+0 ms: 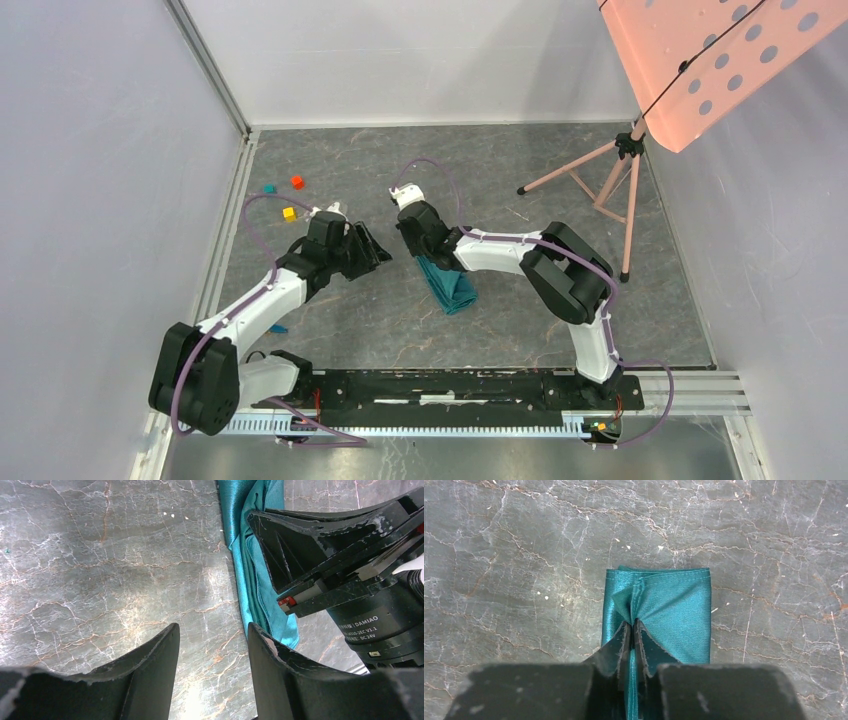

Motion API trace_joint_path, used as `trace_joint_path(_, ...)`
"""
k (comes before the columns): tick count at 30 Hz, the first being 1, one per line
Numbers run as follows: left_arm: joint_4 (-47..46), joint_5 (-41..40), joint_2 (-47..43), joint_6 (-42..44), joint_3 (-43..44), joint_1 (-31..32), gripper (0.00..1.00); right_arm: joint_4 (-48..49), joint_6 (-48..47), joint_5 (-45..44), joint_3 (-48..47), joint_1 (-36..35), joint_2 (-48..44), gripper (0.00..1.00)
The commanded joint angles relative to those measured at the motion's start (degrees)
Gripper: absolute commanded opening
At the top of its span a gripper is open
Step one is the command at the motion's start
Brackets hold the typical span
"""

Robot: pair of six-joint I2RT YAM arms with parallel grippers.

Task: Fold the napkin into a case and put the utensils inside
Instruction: Pick up the top corner of the smaller rectangle folded napkin.

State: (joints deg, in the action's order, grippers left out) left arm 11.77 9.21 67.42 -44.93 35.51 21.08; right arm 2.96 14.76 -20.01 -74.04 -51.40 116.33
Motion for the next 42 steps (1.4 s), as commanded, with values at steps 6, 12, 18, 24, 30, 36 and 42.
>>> trace_joint_path(6, -7.47, 2.86, 5.35, 4.02, 3.03, -0.36, 0.74, 0.11, -0.35, 2.48, -0.24, 0.60, -5.37, 0.00)
trace_joint_path(12, -11.15, 2.84, 13.83, 5.61, 8.52, -0.20, 0.66, 0.64, 3.51, 9.20, 2.02, 3.68, -7.31, 0.00)
trace_joint_path(18, -14.23, -5.11, 17.85, 12.45, 10.87, 3.21, 0.49, 1.77, 5.80, 14.04, 3.89, 6.11, -8.29, 0.00)
trace_joint_path(24, -15.81, -13.64, 21.34, 20.25, 13.59, 9.43, 0.42, 2.83, 6.68, 16.62, 4.97, 7.52, -8.59, 0.00)
trace_joint_path(30, -15.20, -20.84, 26.61, 27.07, 16.98, 12.61, 0.36, 3.45, 6.95, 17.77, 5.45, 8.11, -8.73, 0.00)
trace_joint_path(36, -14.03, -25.87, 29.69, 32.19, 19.94, 15.44, 0.35, 3.95, 7.13, 18.40, 5.59, 8.55, -8.75, 0.00)
trace_joint_path(42, -13.21, -28.36, 32.10, 34.36, 21.66, 17.01, 0.33, 4.31, 7.37, 19.01, 6.03, 8.82, -8.84, 0.00)
